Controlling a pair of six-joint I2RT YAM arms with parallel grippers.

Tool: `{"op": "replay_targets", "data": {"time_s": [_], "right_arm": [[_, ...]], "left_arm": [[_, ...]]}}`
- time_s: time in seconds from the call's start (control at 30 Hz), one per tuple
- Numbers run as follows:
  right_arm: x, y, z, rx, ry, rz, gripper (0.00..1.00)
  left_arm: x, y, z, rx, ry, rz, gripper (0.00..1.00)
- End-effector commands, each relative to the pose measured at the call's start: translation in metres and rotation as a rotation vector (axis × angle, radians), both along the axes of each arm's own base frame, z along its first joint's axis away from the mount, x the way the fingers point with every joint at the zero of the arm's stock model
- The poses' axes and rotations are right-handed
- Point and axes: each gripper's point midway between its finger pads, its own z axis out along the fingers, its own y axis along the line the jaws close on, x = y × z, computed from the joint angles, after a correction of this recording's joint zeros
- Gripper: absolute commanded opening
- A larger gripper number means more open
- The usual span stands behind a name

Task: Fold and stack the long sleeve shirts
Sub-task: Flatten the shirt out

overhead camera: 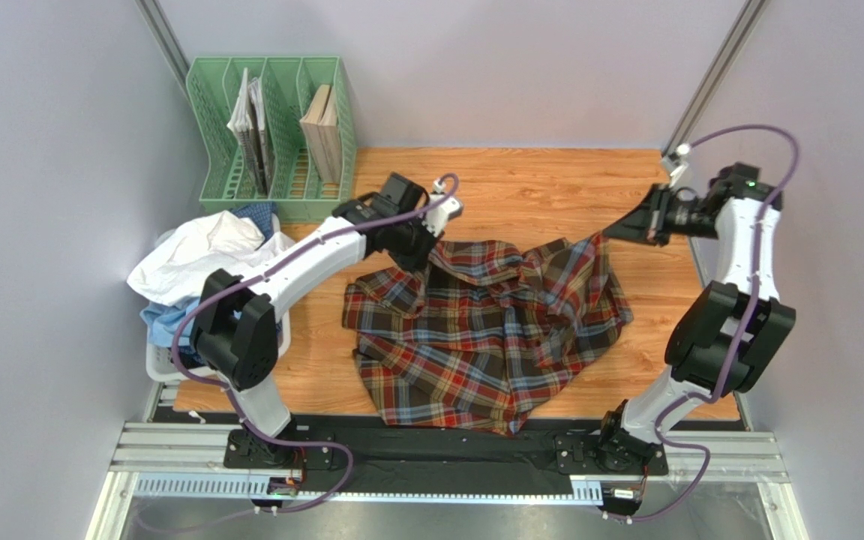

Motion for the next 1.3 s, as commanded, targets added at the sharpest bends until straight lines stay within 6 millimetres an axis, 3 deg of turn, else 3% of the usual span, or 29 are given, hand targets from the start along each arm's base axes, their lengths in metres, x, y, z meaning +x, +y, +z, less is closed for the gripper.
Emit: {"op": "replay_targets", "data": {"time_s": [0.0,0.13,0.2,0.23,0.3,0.37,0.47,0.5,0.7,0.77,0.87,0.93,0.97,1.03,1.07,1.1,1.13,1.17,1.2,1.27], "right_arm": [[0.005,-0.015,0.106,0.084,-0.251,-0.077,0.0],[0.007,-0.034,0.165,0.084,-0.385,-0.159,0.0],[0.007,-0.038,0.196,0.009,-0.532,-0.188,0.0],[0.004,-0.038,0.208,0.025,-0.526,-0.229,0.0],[-0.001,-0.036,0.229,-0.04,-0.656,-0.272,0.0],[-0.003,-0.033,0.238,-0.029,-0.685,-0.313,0.0],[-0.011,-0.024,0.228,-0.089,-0.712,-0.318,0.0],[-0.015,-0.02,0.215,-0.084,-0.671,-0.317,0.0],[-0.028,-0.004,0.14,-0.121,-0.539,-0.277,0.0],[-0.032,0.002,0.113,-0.128,-0.491,-0.27,0.0],[-0.033,0.011,0.086,-0.152,-0.448,-0.254,0.0],[-0.033,0.016,0.078,-0.163,-0.439,-0.238,0.0],[-0.033,0.016,0.075,-0.172,-0.433,-0.242,0.0],[-0.032,0.015,0.073,-0.18,-0.431,-0.241,0.0],[-0.03,0.013,0.073,-0.191,-0.431,-0.248,0.0],[-0.029,0.012,0.073,-0.197,-0.431,-0.252,0.0],[-0.028,0.011,0.074,-0.2,-0.435,-0.254,0.0],[-0.026,0.01,0.075,-0.203,-0.439,-0.259,0.0],[-0.023,0.009,0.078,-0.205,-0.448,-0.264,0.0],[-0.014,0.003,0.084,-0.21,-0.464,-0.299,0.0]], "left_arm": [[-0.002,0.024,0.071,-0.036,-0.072,-0.179,0.0],[0.014,0.041,0.13,-0.012,-0.242,-0.21,0.0],[0.018,0.049,0.15,-0.005,-0.309,-0.212,0.0],[0.019,0.05,0.158,-0.006,-0.336,-0.216,0.0],[0.009,0.049,0.158,-0.01,-0.337,-0.281,0.0],[0.002,0.049,0.145,0.003,-0.305,-0.333,0.01],[-0.017,0.045,0.108,-0.008,-0.166,-0.396,0.02],[-0.026,0.047,0.085,0.002,-0.108,-0.418,0.02],[-0.067,0.057,0.003,0.048,0.078,-0.707,0.03],[-0.072,0.06,-0.02,0.064,0.15,-0.792,0.06],[-0.06,0.056,-0.036,0.089,0.208,-0.773,0.19],[-0.046,0.053,-0.038,0.082,0.174,-0.711,0.3],[-0.034,0.047,-0.029,0.065,0.094,-0.678,0.41],[-0.039,0.05,-0.031,0.047,0.092,-0.584,0.51],[-0.017,0.046,-0.009,0.031,-0.06,-0.51,0.52],[-0.028,0.053,-0.019,0.014,-0.005,-0.382,0.54],[-0.031,0.053,-0.014,-0.008,-0.018,-0.341,0.55],[-0.03,0.051,0.007,-0.054,-0.08,-0.297,0.56],[-0.04,0.055,0.001,-0.069,-0.05,-0.245,0.56],[-0.045,0.058,0.019,-0.134,-0.061,-0.11,0.57]]}}
